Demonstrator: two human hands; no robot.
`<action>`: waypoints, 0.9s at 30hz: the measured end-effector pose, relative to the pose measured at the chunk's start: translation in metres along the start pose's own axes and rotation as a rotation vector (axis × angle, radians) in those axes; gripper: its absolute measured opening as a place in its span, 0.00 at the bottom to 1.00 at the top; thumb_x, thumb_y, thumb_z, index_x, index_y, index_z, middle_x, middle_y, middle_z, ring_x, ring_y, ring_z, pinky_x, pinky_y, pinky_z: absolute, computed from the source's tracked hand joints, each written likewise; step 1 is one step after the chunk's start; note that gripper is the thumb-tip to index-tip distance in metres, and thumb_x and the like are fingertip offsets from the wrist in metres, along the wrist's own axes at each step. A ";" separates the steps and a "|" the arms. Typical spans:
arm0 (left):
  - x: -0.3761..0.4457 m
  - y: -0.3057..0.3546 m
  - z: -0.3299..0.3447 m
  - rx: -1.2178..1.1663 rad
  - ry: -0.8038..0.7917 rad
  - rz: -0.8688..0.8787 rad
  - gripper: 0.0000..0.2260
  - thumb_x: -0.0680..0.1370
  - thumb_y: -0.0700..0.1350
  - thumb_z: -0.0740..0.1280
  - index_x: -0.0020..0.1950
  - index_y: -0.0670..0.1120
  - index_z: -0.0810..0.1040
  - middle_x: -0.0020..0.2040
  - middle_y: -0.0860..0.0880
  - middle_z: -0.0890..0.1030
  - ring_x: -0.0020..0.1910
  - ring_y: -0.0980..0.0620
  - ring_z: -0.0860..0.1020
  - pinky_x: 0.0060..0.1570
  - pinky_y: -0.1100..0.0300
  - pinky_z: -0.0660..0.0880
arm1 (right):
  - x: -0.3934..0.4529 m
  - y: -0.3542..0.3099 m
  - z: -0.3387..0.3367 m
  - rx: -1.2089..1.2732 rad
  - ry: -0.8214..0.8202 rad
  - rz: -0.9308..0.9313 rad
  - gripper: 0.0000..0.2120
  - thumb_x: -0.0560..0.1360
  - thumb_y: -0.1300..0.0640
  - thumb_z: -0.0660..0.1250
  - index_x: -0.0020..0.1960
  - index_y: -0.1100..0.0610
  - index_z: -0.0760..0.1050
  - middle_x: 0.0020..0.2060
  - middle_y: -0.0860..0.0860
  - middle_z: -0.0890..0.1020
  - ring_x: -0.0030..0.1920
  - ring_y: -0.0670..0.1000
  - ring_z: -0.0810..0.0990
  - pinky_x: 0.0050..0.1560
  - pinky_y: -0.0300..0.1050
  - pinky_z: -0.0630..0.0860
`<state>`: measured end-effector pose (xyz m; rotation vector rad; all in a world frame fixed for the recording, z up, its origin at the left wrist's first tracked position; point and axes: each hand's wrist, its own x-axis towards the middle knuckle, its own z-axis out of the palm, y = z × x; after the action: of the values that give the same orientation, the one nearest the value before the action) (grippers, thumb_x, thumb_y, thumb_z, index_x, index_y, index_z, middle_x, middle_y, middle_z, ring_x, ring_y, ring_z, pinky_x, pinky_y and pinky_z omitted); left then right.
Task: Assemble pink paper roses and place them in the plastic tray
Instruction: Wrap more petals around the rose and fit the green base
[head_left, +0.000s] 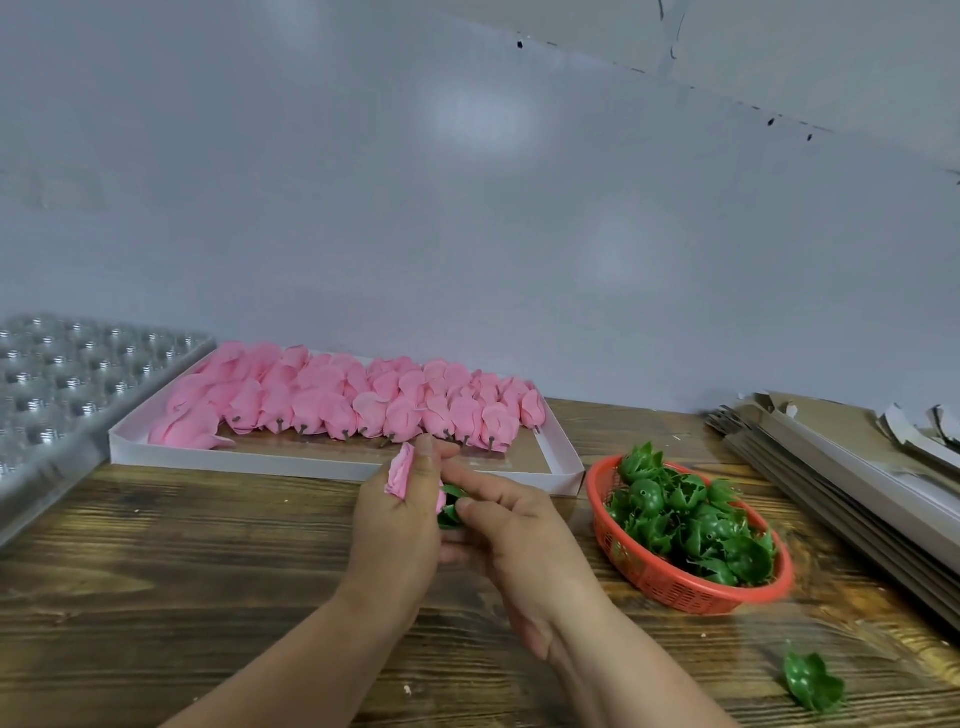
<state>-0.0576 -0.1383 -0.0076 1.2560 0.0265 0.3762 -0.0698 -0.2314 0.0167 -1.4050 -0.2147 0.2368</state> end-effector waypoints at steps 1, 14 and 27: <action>0.000 0.000 0.000 -0.001 0.000 0.002 0.15 0.78 0.57 0.58 0.44 0.53 0.81 0.41 0.49 0.84 0.41 0.47 0.84 0.30 0.56 0.79 | 0.000 0.000 0.000 0.044 -0.008 0.007 0.18 0.79 0.71 0.54 0.60 0.58 0.76 0.42 0.51 0.86 0.36 0.49 0.82 0.38 0.38 0.81; 0.006 0.002 -0.003 -0.251 -0.014 -0.238 0.26 0.69 0.65 0.57 0.54 0.48 0.80 0.47 0.48 0.85 0.32 0.51 0.82 0.23 0.59 0.73 | 0.001 0.009 0.004 0.011 0.045 -0.006 0.14 0.78 0.67 0.60 0.52 0.54 0.81 0.34 0.52 0.83 0.31 0.45 0.77 0.36 0.39 0.74; 0.002 0.003 -0.001 0.088 0.040 -0.089 0.16 0.82 0.53 0.56 0.44 0.48 0.78 0.22 0.51 0.77 0.19 0.61 0.73 0.18 0.69 0.68 | 0.004 0.003 -0.002 -0.033 0.123 0.006 0.12 0.79 0.66 0.59 0.54 0.61 0.80 0.30 0.55 0.78 0.28 0.47 0.74 0.29 0.37 0.76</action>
<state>-0.0566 -0.1361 -0.0052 1.3294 0.1343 0.3262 -0.0659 -0.2320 0.0130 -1.4482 -0.1133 0.1511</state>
